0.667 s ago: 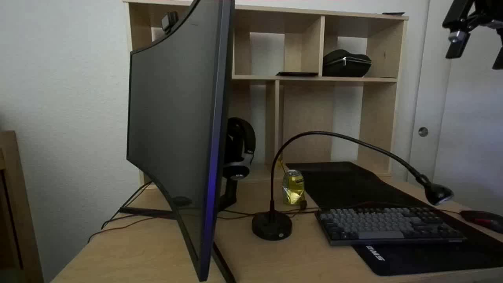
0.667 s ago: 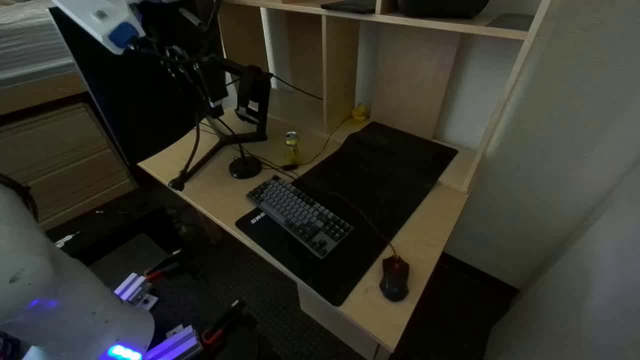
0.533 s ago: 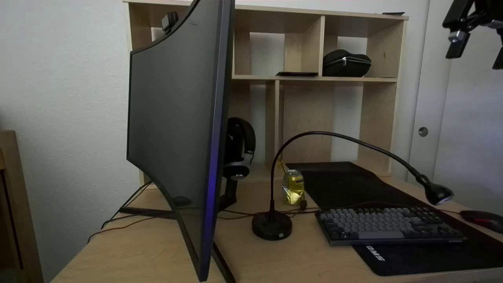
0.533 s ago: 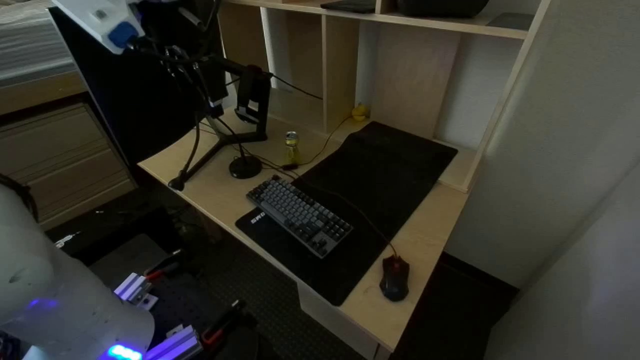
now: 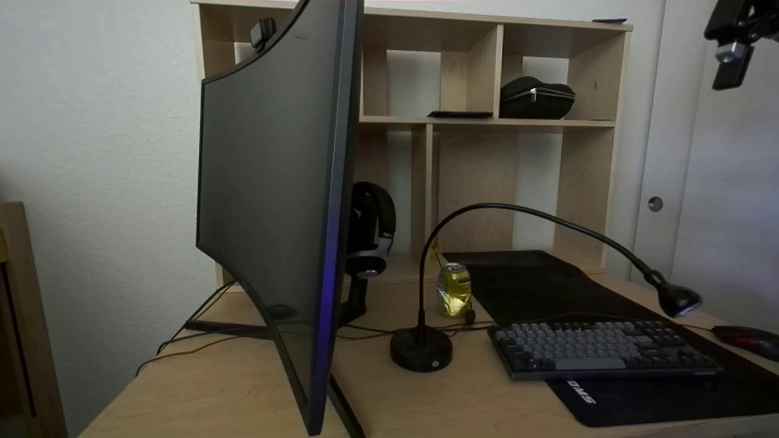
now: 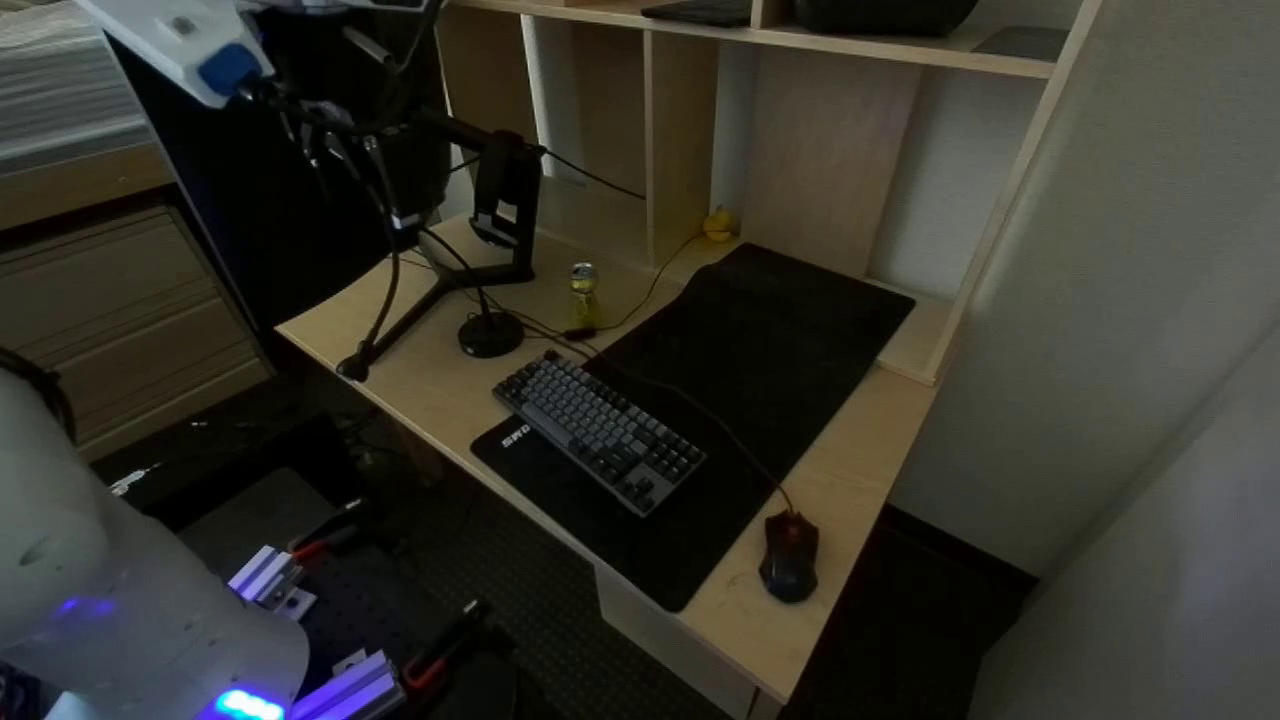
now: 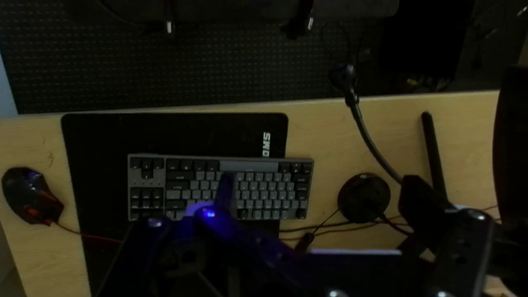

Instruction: Put the drink can on the mat then turn on the lamp

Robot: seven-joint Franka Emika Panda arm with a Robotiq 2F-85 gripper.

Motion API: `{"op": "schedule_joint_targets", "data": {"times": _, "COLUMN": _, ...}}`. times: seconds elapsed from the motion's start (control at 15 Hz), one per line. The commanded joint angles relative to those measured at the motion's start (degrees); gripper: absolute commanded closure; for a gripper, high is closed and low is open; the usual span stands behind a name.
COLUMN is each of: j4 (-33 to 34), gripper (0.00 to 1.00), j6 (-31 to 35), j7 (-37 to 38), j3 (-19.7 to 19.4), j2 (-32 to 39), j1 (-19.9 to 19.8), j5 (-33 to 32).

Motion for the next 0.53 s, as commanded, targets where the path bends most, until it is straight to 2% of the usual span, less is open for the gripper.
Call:
{"op": "schedule_joint_targets", "data": {"times": 0.0, "j4": 2.88, "gripper": 0.0, "j6": -6.85, "j7": -9.05, "j3": -1.45, "j2": 1.93, "j1": 1.51, "j5": -1.71}}
{"op": "schedule_joint_targets", "data": {"times": 0.13, "j4": 3.14, "gripper": 0.0, "j6": -7.64, "j7": -12.7, "j3": -1.18, "j2": 1.9, "j1": 1.74, "j5": -4.23}}
{"op": "schedule_joint_targets", "data": {"times": 0.27, "j4": 1.62, "gripper": 0.0, "j6": -6.0, "j7": -10.57, "j3": -0.7, "j2": 0.34, "j1": 0.98, "j5": -3.04}}
{"op": "schedule_joint_targets", "data": {"times": 0.47, "j4": 1.73, "gripper": 0.0, "j6": -6.0, "j7": -11.3, "j3": -0.74, "j2": 0.38, "j1": 1.19, "j5": -3.43}}
